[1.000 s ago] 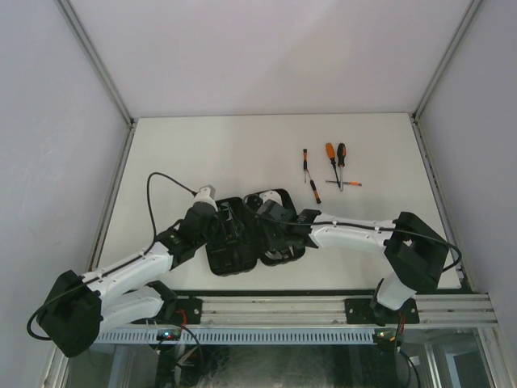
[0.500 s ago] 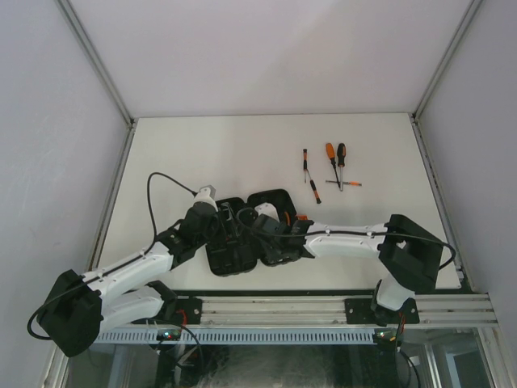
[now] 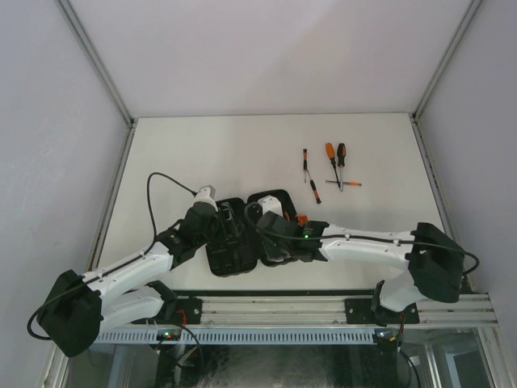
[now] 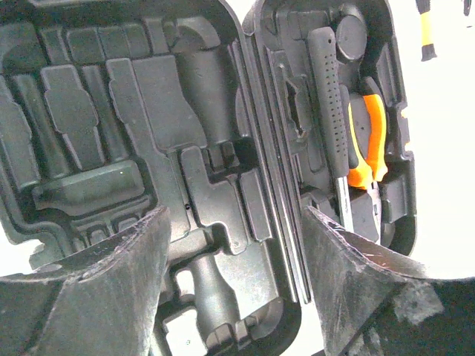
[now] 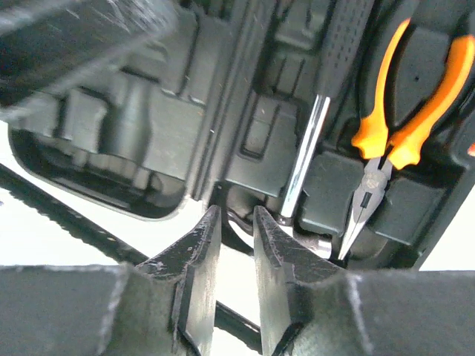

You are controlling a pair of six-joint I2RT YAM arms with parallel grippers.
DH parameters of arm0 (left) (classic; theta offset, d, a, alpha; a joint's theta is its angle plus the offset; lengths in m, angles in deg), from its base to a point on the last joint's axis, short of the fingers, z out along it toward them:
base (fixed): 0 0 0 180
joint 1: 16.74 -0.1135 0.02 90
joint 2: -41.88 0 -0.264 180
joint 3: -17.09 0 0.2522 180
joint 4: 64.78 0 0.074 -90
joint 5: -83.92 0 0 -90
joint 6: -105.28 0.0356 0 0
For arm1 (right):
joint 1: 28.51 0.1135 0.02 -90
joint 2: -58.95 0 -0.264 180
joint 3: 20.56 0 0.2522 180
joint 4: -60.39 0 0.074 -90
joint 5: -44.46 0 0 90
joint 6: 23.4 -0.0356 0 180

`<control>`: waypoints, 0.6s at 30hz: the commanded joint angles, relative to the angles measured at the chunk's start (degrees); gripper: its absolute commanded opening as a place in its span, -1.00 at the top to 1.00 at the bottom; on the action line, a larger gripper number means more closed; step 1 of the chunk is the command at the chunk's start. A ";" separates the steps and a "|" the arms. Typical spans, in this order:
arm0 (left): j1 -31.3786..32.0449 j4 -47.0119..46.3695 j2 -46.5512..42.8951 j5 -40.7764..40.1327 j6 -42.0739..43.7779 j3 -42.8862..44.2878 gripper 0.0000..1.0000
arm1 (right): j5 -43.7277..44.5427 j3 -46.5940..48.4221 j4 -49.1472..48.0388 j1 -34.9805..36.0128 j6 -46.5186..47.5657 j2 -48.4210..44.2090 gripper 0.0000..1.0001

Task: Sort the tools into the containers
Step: Adjust the hammer in the storage box.

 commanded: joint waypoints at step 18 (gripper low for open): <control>-0.27 -0.23 6.40 3.53 3.91 12.21 -0.53 | -4.64 -7.30 -3.33 -6.34 -5.72 -5.39 0.50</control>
